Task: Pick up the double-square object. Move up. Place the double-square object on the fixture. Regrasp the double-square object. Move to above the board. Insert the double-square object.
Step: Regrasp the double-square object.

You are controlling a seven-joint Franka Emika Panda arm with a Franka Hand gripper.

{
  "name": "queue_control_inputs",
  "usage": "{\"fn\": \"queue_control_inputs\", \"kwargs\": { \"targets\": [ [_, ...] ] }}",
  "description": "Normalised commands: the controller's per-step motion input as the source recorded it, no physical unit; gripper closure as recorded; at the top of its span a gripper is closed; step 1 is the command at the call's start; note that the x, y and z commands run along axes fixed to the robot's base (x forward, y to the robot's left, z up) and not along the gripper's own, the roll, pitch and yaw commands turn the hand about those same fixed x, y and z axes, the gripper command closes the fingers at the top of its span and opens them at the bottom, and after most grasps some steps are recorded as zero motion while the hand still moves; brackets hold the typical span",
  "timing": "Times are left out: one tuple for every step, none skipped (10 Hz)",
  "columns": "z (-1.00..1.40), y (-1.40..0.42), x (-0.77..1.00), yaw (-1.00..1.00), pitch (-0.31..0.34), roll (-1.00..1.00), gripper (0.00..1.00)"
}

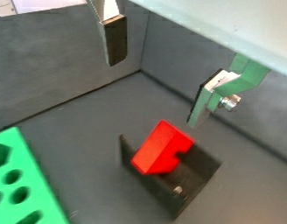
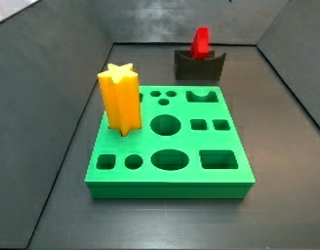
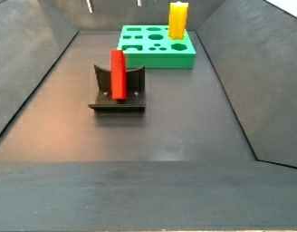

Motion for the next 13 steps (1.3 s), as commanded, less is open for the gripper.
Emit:
{"fn": "queue_control_inputs", "kwargs": {
  "targets": [
    [0.02, -0.02, -0.01, 0.02, -0.001, 1.00, 0.00],
    [0.00, -0.02, 0.00, 0.03, 0.002, 1.00, 0.00],
    [-0.01, -0.02, 0.02, 0.03, 0.007, 1.00, 0.00],
    [-0.01, -0.02, 0.03, 0.03, 0.017, 1.00, 0.00],
    [-0.01, -0.02, 0.05, 0.03, 0.030, 1.00, 0.00],
    [-0.01, -0.03, 0.06, 0.04, 0.043, 1.00, 0.00],
    [-0.01, -0.03, 0.07, 0.04, 0.055, 1.00, 0.00],
    [-0.02, -0.03, 0.09, 0.06, 0.093, 1.00, 0.00],
    [-0.02, -0.04, 0.09, 0.07, 0.113, 1.00, 0.00],
    [-0.01, -0.04, 0.10, 0.11, 0.164, 0.98, 0.00],
    [-0.02, -0.04, 0.10, 0.12, 0.164, 0.85, 0.00],
    [-0.02, -0.04, 0.10, 0.15, 0.151, 0.60, 0.00],
    [-0.02, -0.04, 0.10, 0.16, 0.136, 0.41, 0.00]
  ]
}}
